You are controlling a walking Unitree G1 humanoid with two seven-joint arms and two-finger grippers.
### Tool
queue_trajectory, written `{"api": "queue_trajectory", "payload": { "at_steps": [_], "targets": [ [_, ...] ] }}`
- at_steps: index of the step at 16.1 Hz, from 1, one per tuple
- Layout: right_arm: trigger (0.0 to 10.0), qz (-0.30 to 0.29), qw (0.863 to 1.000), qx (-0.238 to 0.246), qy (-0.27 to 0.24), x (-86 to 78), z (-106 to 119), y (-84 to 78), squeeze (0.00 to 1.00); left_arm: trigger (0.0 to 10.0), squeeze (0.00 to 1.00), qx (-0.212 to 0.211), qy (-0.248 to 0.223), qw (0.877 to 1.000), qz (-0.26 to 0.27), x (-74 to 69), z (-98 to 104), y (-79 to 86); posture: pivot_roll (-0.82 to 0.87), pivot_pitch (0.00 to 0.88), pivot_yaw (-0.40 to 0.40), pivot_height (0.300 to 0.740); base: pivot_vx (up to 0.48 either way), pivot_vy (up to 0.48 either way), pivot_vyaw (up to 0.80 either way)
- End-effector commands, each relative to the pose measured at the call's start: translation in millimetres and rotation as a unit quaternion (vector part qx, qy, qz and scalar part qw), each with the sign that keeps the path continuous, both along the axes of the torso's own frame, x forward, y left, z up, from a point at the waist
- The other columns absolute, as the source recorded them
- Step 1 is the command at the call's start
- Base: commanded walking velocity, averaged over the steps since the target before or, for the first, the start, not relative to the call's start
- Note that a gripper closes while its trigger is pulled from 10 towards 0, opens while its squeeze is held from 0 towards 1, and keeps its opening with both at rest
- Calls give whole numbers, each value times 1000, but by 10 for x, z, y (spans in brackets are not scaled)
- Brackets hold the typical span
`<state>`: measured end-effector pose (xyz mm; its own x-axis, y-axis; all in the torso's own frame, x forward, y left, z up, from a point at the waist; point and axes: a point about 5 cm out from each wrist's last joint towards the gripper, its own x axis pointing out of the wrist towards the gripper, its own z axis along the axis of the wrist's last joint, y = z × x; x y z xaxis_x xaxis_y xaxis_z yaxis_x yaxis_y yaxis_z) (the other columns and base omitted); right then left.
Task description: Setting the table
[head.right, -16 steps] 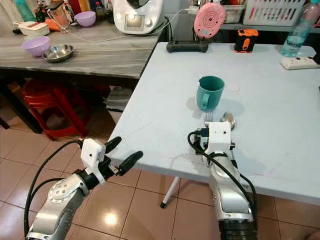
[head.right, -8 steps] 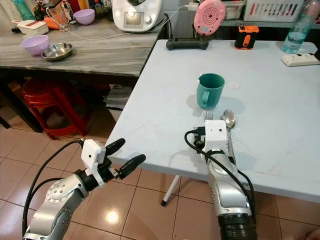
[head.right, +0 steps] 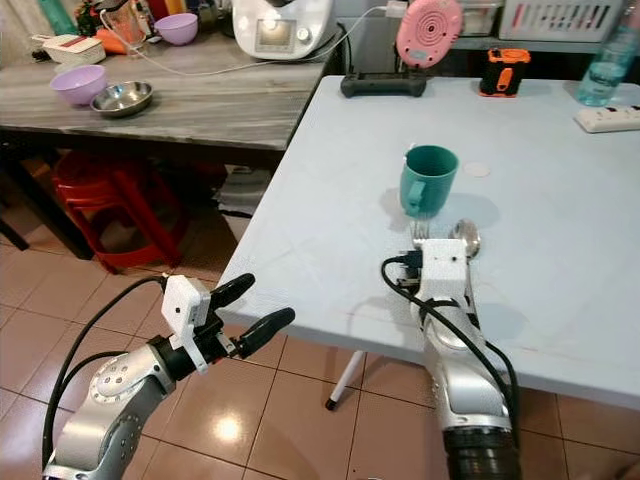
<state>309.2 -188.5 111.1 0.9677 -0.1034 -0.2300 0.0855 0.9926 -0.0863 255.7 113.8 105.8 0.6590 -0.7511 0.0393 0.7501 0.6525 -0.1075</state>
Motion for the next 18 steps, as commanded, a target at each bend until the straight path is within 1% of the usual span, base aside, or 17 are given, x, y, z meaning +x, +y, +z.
{"api": "queue_trajectory", "payload": {
  "at_steps": [1, 2, 3, 4, 5, 10, 13, 15, 16, 17, 18],
  "targets": [
    [10000, -25, 999, 0, 47, -86, -184, -116, 0, 10000, 0, 11, -3, 1000, -10, 2, 14, 5, -132, 108, 96, 740, 0, 0, 0],
    [10000, -29, 998, 2, 50, -94, -192, -149, 0, 10000, 0, 13, -1, 1000, -16, -1, 6, -2, -132, 108, 96, 740, 0, 0, 0],
    [2039, -32, 998, 7, 51, -97, -195, -163, 0, 10000, 0, 14, 0, 1000, -17, -6, 2, 0, -132, 108, 96, 740, 0, 0, 0],
    [2039, -35, 998, 12, 52, -100, -199, -176, 0, 10000, 0, 14, 1, 1000, -19, -9, -1, 2, -132, 108, 96, 740, 0, 0, 0],
    [0, -37, 998, 17, 53, -103, -199, -187, 0, 10000, 0, 15, 2, 1000, -19, -8, -2, 4, -132, 108, 96, 740, 0, 0, 0],
    [0, -40, 997, 23, 55, -99, -207, -200, 0, 10000, 0, 18, 1, 1000, -23, -1, 0, 14, -129, 102, 93, 740, 0, 0, 0],
    [0, -46, 997, 45, 49, -95, -196, -169, 0, 10000, 0, 18, 0, 999, -27, 8, 7, 14, -126, 94, 94, 740, 0, 0, 0],
    [0, -69, 995, 56, 37, -113, -139, -176, 0, 10000, 0, 18, -1, 999, -29, 10, 10, 18, -126, 94, 94, 740, 0, 0, 0],
    [0, -84, 994, 66, 14, -135, -45, -166, 0, 10000, 0, 14, -1, 1000, -12, 37, 16, 51, -124, 85, 88, 740, 0, 0, 0],
    [0, -90, 993, 71, 3, -146, -5, -159, 0, 10000, 0, 10, -1, 1000, 2, 59, 19, 72, -124, 85, 88, 740, 0, 0, 0],
    [0, -96, 992, 77, -19, -163, 63, -152, 0, 10000, 0, 13, -1, 999, 40, 118, 18, 126, -124, 85, 88, 740, 0, 0, 0]
  ]
}}
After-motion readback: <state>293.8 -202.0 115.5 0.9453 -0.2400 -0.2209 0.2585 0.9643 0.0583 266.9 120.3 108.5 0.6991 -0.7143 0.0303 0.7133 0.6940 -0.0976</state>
